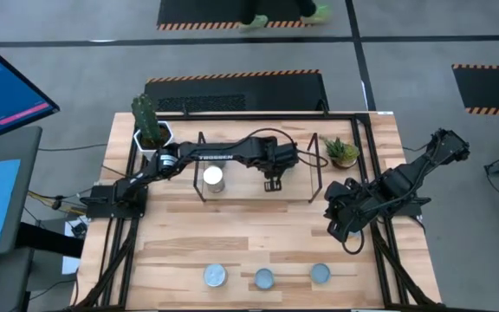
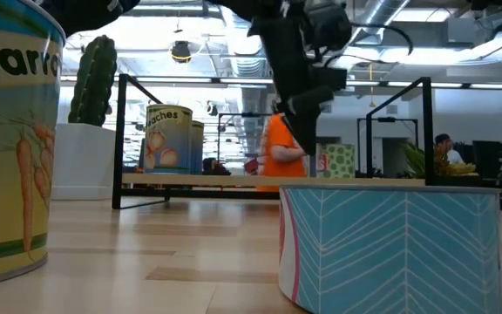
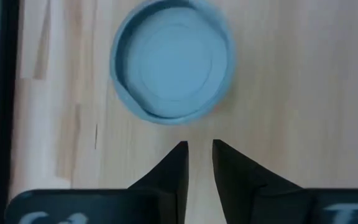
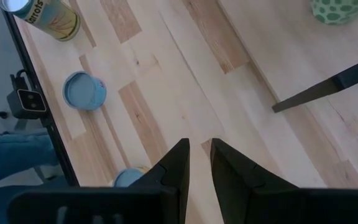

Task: Pick and place cans onto a shelf
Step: Put the canned green peas on the shelf

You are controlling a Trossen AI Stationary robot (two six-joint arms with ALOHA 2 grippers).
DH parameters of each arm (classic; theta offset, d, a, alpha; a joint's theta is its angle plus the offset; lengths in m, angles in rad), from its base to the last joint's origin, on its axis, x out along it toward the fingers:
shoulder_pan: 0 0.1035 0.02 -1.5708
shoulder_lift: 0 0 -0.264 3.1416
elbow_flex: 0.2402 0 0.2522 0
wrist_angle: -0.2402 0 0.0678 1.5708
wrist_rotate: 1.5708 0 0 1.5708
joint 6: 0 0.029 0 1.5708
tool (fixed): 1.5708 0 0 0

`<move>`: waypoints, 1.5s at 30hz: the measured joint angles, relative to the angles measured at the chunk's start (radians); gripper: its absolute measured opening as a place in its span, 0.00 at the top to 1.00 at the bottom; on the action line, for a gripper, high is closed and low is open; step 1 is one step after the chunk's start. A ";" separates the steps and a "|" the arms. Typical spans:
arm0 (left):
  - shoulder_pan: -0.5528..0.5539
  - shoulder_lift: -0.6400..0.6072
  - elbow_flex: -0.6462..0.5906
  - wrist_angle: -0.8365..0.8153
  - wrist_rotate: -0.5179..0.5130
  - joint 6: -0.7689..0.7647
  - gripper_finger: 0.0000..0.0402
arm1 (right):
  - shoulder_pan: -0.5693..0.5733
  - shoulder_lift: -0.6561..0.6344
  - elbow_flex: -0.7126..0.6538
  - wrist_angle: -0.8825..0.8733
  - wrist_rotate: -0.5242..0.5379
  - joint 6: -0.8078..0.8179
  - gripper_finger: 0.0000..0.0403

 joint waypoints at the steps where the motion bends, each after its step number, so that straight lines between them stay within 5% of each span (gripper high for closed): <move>1: 0.002 0.007 -0.004 -0.007 0.000 0.001 0.86 | 0.000 0.001 0.000 0.000 -0.009 0.000 0.78; 9: 0.002 0.011 -0.003 0.163 0.002 0.020 0.87 | 0.000 0.001 0.000 0.000 -0.019 0.001 0.78; 20: 0.002 0.011 -0.003 0.184 0.010 0.002 0.87 | 0.000 0.001 0.000 -0.003 -0.020 -0.001 0.78; 27: -0.007 0.002 -0.003 0.103 0.262 -0.075 0.87 | 0.000 0.001 0.000 -0.004 -0.030 -0.001 0.78; 38: -0.032 0.009 -0.003 0.375 0.270 -0.010 0.87 | 0.000 0.001 0.000 -0.003 -0.042 0.001 0.78; 45: -0.021 0.010 -0.003 0.360 0.326 0.004 0.87 | 0.000 0.001 0.000 -0.003 -0.049 0.010 0.78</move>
